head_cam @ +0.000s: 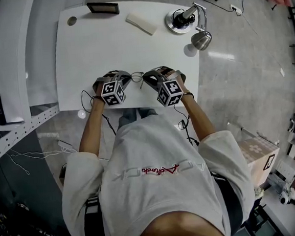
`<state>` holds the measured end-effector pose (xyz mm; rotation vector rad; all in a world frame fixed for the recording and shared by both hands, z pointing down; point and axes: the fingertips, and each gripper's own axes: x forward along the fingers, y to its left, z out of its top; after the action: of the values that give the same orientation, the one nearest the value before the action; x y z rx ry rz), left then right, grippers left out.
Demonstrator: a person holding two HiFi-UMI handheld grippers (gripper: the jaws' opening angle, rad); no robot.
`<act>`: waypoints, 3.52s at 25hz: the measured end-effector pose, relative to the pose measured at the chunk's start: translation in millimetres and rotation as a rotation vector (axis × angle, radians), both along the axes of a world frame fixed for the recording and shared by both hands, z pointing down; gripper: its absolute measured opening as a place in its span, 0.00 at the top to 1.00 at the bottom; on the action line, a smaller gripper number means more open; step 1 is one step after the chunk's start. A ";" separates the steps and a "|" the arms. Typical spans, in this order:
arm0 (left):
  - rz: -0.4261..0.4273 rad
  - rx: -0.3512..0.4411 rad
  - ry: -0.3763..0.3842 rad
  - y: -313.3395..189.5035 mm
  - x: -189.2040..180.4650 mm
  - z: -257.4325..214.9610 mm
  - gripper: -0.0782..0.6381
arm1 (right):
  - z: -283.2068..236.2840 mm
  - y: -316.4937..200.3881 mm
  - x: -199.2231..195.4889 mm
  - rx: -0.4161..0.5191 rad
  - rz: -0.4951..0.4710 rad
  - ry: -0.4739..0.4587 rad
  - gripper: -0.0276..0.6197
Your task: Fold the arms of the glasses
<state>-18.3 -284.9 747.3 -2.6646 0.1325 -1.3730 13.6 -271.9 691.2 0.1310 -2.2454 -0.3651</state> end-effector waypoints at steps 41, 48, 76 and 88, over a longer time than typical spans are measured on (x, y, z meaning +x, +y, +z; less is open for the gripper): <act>-0.346 0.041 0.200 14.7 -67.0 -33.4 0.78 | 30.0 1.3 -52.1 -0.107 -0.105 0.152 0.91; -0.457 0.054 0.216 17.4 -93.0 -32.0 0.78 | 62.9 7.3 -57.0 -0.085 -0.160 0.260 0.91; -0.494 0.070 0.364 2.5 -57.6 -76.9 0.81 | 14.7 -10.1 -38.6 0.057 0.097 0.094 0.90; -0.539 -0.043 0.571 -2.6 5.3 -110.1 0.85 | -41.3 -12.9 -7.0 -0.100 0.408 -0.278 0.92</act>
<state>-13.0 -287.5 637.2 -3.1094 0.9427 -0.6479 6.6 -284.8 649.9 0.6077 -2.4285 -0.0134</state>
